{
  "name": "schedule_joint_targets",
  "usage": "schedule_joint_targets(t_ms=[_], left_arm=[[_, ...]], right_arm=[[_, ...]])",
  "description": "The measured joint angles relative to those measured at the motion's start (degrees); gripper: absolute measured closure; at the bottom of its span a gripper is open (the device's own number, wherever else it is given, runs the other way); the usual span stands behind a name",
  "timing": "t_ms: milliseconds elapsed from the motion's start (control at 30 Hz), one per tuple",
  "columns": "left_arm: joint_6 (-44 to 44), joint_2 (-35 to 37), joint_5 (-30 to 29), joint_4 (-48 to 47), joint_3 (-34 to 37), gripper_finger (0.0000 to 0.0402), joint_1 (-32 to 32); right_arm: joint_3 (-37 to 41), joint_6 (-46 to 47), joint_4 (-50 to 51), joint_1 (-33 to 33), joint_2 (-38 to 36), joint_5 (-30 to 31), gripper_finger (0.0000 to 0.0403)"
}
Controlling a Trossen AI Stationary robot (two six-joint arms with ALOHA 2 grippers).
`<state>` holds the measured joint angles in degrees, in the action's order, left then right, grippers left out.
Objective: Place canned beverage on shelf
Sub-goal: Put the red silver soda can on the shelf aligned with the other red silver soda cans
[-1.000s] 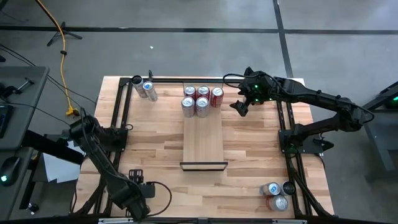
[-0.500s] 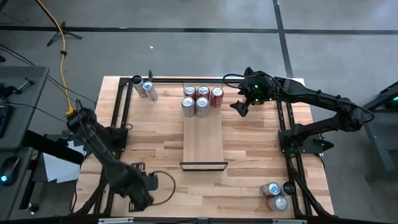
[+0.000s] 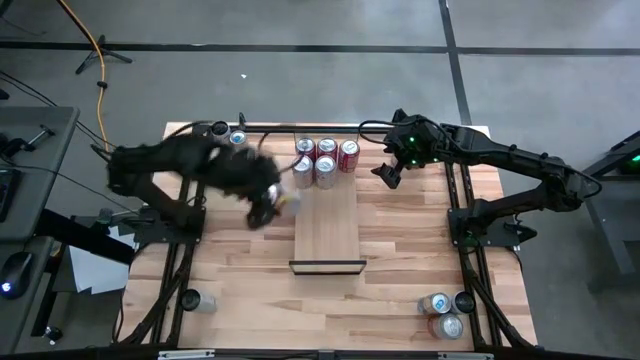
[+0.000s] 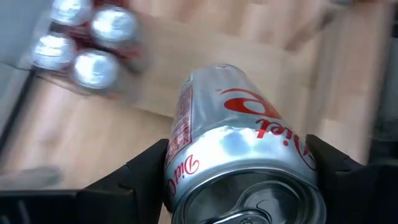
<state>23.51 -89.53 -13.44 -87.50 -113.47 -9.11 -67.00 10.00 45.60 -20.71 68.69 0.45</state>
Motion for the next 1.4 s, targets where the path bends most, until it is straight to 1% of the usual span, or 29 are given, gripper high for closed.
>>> schedule_joint_targets(t_ms=[67,167,267,367,567,733,833,967,1200,1267,1400], left_arm=[[-3.2,-3.2,0.4,-2.4,-0.3,0.0177,5.0],[-6.6,-9.1,1.2,-1.9,-0.2,0.0177,8.8],[-10.4,-14.7,1.0,-1.8,-0.2,0.0177,10.0],[-12.1,-20.0,1.3,2.8,-0.2,0.0177,10.3],[-19.0,-27.0,1.8,5.2,-0.2,0.0177,9.8],[-22.9,-27.9,0.8,7.4,-0.2,0.0177,10.2],[-23.1,-27.3,2.6,9.2,-0.3,0.0177,10.9],[-21.6,-27.0,5.4,9.4,-0.3,0.0177,12.3],[-16.7,-27.0,5.5,9.3,-0.3,0.0177,12.9],[-15.7,-27.0,5.7,9.0,-0.3,0.0177,12.9],[-14.3,-27.0,7.8,9.8,-0.3,0.0177,12.9]], right_arm=[[0.0,0.0,0.3,0.0,0.0,0.0,0.0032],[0.0,0.3,0.6,0.0,0.0,0.0,0.0032],[0.0,1.6,0.5,0.0,0.0,0.0,0.0032],[0.0,4.1,0.5,0.0,0.0,0.0,0.0032],[0.0,9.4,0.5,0.0,0.0,0.0,0.0032],[0.0,9.7,0.2,0.0,0.0,0.3,0.0032],[0.0,10.8,0.2,0.0,0.0,1.6,0.0032],[0.0,10.3,0.4,0.0,0.0,2.0,0.0032],[0.0,6.4,0.5,0.0,0.0,1.9,0.0032],[0.0,6.6,0.4,0.0,0.0,1.8,0.0032],[0.0,8.2,0.4,0.0,0.0,1.3,0.0032]])
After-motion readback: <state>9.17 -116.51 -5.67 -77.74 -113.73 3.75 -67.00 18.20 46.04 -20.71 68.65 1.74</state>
